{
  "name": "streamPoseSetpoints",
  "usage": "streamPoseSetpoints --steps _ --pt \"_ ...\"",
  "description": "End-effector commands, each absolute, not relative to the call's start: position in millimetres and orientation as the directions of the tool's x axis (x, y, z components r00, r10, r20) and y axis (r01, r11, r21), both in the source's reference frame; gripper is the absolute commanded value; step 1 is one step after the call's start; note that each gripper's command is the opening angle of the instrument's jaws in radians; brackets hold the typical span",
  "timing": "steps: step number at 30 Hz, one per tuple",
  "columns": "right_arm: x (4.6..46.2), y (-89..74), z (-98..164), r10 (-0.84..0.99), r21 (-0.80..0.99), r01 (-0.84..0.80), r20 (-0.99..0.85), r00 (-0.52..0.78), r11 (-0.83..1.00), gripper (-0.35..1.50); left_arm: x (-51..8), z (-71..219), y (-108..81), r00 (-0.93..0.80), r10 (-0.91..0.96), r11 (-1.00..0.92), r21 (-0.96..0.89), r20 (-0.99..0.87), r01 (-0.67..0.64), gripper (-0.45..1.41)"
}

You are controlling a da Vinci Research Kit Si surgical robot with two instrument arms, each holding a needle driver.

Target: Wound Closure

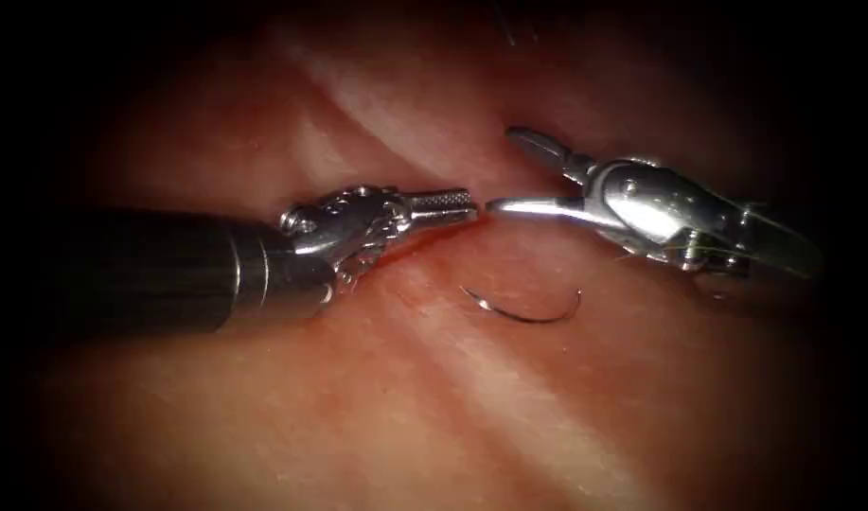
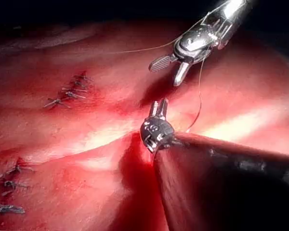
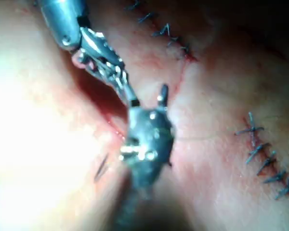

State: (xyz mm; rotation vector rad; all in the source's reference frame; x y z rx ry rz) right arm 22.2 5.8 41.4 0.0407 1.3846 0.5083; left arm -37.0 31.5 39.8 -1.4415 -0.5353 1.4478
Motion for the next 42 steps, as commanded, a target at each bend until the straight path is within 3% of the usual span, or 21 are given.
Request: streamPoseSetpoints --steps 1,11,16,26,33,42 --pt "22.5 6.3 41.4 0.360 0.312 -0.322 -0.928 0.100 0.894 1.36 -37.5 40.3 31.7 0.192 0.848 -0.417 -0.847 -0.493 -0.331 0.17" --pt "21.0 7.3 42.0 0.348 0.287 -0.348 -0.929 0.126 0.892 1.35 -37.5 40.3 31.7 0.196 0.850 -0.414 -0.849 -0.490 -0.327 0.21" --pt "20.7 7.9 42.8 0.338 0.275 -0.349 -0.932 0.132 0.896 1.33 -38.7 40.3 31.0 0.025 0.875 -0.449 -0.830 -0.483 -0.330 0.14" --pt "20.6 9.0 43.0 0.338 0.276 -0.347 -0.932 0.132 0.896 1.33 -40.9 42.8 27.7 -0.442 0.718 -0.676 -0.690 -0.537 -0.259 0.90" --pt "20.6 9.0 43.0 0.338 0.277 -0.345 -0.932 0.131 0.897 1.33 -42.8 46.0 25.0 -0.596 0.615 -0.734 -0.650 -0.516 -0.194 1.06" --pt "20.7 8.9 43.1 0.337 0.276 -0.345 -0.932 0.131 0.897 1.33 -44.8 48.0 24.1 -0.621 0.519 -0.795 -0.598 -0.587 -0.100 1.03"
